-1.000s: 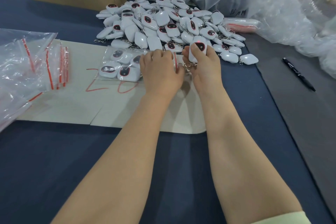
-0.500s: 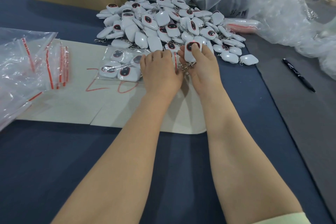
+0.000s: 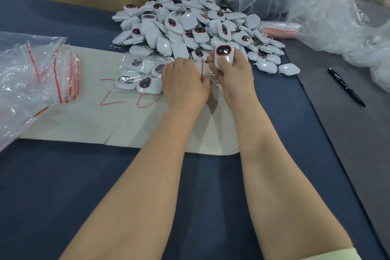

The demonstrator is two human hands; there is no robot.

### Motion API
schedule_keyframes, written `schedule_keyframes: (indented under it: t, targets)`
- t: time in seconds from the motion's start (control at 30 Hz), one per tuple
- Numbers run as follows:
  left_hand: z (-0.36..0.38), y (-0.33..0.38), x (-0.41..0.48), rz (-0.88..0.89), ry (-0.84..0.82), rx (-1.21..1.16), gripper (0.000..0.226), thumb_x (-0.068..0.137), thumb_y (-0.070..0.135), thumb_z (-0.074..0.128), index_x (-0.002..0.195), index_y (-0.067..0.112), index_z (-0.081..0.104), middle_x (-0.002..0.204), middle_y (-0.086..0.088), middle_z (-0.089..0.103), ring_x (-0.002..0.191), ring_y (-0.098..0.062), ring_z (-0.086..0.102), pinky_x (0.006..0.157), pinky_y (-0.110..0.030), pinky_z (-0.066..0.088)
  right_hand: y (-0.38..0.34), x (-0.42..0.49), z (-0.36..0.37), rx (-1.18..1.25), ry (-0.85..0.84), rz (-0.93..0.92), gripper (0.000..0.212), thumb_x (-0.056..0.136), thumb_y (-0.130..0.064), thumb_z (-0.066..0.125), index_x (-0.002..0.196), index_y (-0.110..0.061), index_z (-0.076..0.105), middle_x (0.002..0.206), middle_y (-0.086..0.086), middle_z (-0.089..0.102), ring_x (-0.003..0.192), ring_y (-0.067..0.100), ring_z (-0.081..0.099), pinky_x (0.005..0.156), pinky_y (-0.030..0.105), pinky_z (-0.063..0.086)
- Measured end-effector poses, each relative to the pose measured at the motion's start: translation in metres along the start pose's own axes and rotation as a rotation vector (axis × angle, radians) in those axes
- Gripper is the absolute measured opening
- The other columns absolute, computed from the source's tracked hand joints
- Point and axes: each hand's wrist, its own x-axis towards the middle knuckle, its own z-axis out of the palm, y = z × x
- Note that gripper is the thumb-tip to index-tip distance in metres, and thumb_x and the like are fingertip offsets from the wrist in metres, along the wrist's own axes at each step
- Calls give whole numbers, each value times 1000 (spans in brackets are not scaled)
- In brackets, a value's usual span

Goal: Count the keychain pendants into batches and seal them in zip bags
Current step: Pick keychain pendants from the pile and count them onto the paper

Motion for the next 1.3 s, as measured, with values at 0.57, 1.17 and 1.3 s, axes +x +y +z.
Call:
schedule_keyframes:
  t: [0.57, 1.17, 1.3]
  targets:
    - [-18, 4, 4, -95, 202, -455, 17, 84, 21, 57, 74, 8, 57, 93, -4, 60, 90, -23, 54, 82, -35, 41, -9, -7, 15, -580, 17, 55, 15, 85, -18, 68, 88, -10, 55, 78, 5, 60, 63, 14, 59, 70, 37, 59]
    - [-19, 7, 2, 3, 264, -526, 15, 83, 17, 58, 76, 3, 57, 90, -8, 62, 90, -24, 56, 80, -35, 44, -9, -11, 11, -500, -310, 74, 44, 96, -12, 46, 61, -26, 68, 62, -2, 55, 51, 9, 42, 49, 17, 34]
    - [-12, 3, 3, -11, 117, -395, 19, 88, 23, 54, 81, 5, 60, 92, -8, 61, 92, -27, 54, 82, -35, 41, -11, -4, 4, -764, 149, -135, 27, 90, -9, 46, 95, -21, 69, 95, -5, 67, 90, 9, 60, 73, 19, 42]
